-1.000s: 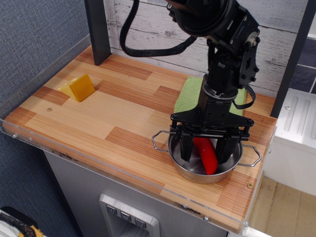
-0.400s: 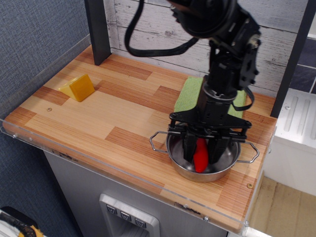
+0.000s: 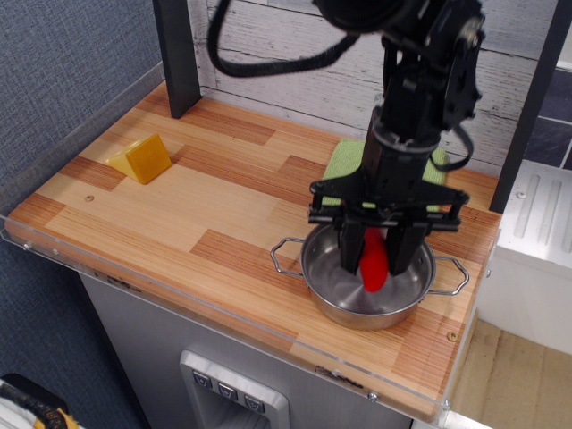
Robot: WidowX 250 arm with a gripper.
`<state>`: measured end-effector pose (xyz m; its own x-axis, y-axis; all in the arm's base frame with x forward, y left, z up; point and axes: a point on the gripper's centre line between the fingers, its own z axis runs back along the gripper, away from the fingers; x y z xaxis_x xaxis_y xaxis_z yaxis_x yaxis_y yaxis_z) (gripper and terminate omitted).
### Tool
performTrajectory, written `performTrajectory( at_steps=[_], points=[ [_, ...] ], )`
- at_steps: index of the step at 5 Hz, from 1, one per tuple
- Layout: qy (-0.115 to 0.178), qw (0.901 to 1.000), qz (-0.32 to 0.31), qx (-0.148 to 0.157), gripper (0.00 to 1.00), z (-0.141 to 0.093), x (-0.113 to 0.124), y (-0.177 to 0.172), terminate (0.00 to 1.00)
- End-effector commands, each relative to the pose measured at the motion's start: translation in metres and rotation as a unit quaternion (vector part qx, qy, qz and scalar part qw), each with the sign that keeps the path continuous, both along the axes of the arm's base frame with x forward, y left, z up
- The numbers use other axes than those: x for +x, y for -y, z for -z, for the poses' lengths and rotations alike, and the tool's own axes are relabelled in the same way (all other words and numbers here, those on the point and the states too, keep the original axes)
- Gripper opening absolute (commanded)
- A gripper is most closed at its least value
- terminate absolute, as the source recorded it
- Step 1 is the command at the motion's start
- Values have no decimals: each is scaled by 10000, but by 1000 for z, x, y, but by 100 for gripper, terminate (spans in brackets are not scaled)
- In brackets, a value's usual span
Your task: Remove red pepper from pot and place on top of green napkin.
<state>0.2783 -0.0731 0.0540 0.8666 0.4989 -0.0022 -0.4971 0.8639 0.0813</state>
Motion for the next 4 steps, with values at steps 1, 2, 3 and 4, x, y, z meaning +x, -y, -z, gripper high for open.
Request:
performTrajectory(
  at_steps=[1,2,3,4],
  points=[
    [413,9987,-249,179,0,-58,6,-14,0],
    [290,9989,221,-291,0,-55,37,-35,0],
    [416,9959,792,-169,0,-47,63,-39,0],
    [333,9970,658,247,0,-37,82,-40,0]
  ],
)
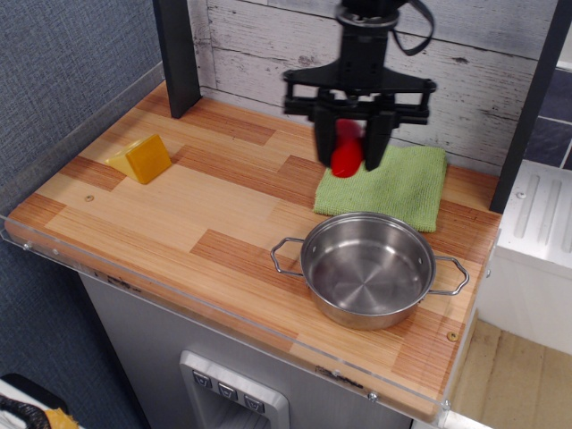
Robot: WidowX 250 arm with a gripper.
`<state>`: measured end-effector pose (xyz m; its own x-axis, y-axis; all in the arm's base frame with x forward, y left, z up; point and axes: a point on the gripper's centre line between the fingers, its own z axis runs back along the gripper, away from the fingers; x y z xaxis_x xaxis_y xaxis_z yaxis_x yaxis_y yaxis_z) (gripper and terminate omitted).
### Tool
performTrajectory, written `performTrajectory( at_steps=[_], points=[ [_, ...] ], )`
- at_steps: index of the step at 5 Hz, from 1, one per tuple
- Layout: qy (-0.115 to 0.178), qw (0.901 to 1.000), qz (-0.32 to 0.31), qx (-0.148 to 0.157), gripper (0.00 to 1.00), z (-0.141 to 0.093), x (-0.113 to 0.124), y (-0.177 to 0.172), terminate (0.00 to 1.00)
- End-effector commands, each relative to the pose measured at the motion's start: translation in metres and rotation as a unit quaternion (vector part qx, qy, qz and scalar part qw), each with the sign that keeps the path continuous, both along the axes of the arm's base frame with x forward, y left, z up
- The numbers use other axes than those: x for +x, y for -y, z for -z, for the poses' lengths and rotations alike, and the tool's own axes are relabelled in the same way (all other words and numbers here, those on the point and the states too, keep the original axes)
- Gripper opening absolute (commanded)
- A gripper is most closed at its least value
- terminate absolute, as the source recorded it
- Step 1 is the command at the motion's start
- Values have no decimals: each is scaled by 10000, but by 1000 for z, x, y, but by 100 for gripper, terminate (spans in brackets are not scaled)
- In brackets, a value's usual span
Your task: Remove red pepper from pot and place on top of green napkin.
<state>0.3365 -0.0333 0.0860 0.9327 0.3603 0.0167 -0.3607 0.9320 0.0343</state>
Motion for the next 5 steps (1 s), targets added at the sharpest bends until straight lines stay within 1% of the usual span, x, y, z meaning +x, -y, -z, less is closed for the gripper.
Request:
performTrajectory(
  at_steps=[1,2,3,5],
  points=[
    [310,9989,1,356,0,9,42,11,0],
    [308,9994,57,170,0,19,49,14,0],
    [237,9996,107,59,0,32,53,12,0],
    [187,9998,105,-5,0,39,55,8,0]
  ],
)
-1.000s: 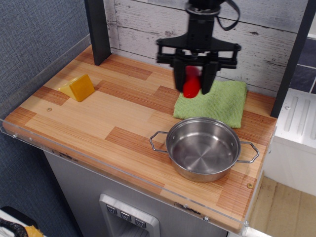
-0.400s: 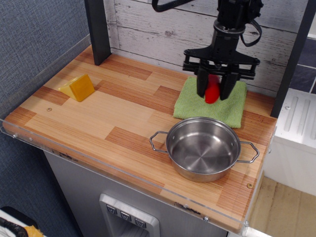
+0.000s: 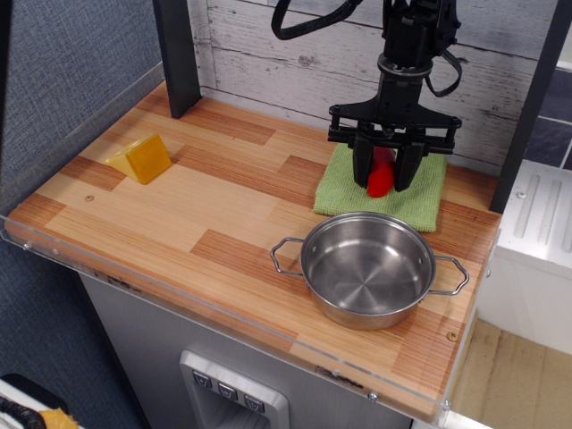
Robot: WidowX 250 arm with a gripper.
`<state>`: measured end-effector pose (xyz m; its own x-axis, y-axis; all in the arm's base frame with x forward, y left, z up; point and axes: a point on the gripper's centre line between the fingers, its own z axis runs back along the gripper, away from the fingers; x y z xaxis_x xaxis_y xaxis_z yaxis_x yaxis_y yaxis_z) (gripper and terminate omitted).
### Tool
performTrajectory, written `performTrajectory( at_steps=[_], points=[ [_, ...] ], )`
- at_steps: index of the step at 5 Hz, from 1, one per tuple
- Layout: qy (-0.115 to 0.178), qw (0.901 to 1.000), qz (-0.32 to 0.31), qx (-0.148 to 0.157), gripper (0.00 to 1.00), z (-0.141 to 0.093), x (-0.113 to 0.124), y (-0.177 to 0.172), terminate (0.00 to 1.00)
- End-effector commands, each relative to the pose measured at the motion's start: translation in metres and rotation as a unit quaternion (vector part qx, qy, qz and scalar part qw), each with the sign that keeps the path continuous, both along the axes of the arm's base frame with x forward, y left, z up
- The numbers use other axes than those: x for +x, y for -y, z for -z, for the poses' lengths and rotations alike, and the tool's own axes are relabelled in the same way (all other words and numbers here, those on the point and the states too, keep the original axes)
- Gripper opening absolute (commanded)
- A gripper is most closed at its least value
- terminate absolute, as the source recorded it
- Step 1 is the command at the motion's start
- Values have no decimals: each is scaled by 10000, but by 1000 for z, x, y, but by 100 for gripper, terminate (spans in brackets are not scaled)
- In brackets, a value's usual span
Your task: Remove red pepper from pot and place on top of green napkin.
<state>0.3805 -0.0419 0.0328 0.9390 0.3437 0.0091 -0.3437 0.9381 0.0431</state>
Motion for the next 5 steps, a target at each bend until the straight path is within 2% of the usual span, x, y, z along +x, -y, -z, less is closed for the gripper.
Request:
performTrajectory(
  at_steps=[1,3,5],
  points=[
    [141,9999,6,-66,100,-17,10,-2,0],
    [195,9998,2,-17,100,-29,8,-5,0],
    [289,9992,-199,202,100,-60,-6,-12,0]
  ],
)
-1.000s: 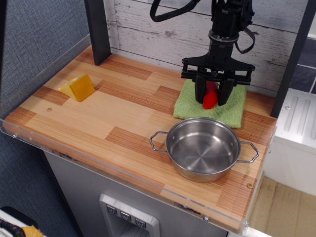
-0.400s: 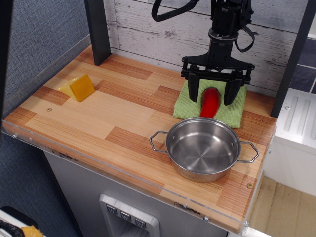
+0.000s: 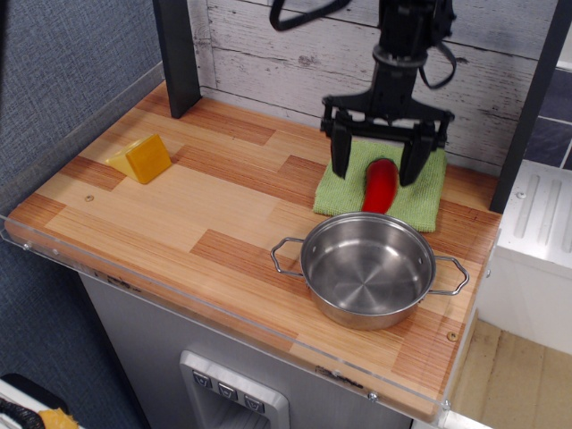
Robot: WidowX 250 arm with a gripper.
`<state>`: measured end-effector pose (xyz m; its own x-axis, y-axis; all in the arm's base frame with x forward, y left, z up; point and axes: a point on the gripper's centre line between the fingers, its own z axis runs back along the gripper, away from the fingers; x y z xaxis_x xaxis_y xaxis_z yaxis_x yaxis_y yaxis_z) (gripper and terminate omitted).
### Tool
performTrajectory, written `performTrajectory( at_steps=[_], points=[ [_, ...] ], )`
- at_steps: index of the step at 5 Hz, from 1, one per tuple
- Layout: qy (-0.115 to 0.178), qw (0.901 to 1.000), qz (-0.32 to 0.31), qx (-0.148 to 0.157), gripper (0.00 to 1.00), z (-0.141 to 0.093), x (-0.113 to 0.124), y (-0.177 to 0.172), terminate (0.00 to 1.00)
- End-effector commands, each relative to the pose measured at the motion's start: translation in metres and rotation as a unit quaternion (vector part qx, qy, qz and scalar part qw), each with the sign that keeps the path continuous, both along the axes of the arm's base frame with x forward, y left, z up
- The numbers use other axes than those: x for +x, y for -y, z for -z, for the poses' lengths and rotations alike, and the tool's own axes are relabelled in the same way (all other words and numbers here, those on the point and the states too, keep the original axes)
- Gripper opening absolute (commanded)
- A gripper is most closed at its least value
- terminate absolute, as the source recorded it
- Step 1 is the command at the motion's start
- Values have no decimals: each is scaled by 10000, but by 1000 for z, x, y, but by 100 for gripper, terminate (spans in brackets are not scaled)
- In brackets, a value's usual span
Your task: Remove red pepper from pot and place on top of green napkin.
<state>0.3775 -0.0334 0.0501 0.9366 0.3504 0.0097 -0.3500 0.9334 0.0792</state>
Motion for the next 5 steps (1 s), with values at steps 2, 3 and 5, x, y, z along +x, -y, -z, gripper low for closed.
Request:
performTrajectory(
  at_steps=[2,3,5],
  points=[
    [137,9992,-343,178,100,-67,-23,-15,0],
    [33,9989,-419,230,100,-74,-35,-21,0],
    [22,9969,-733,274,100,-76,-59,-40,0]
  ],
)
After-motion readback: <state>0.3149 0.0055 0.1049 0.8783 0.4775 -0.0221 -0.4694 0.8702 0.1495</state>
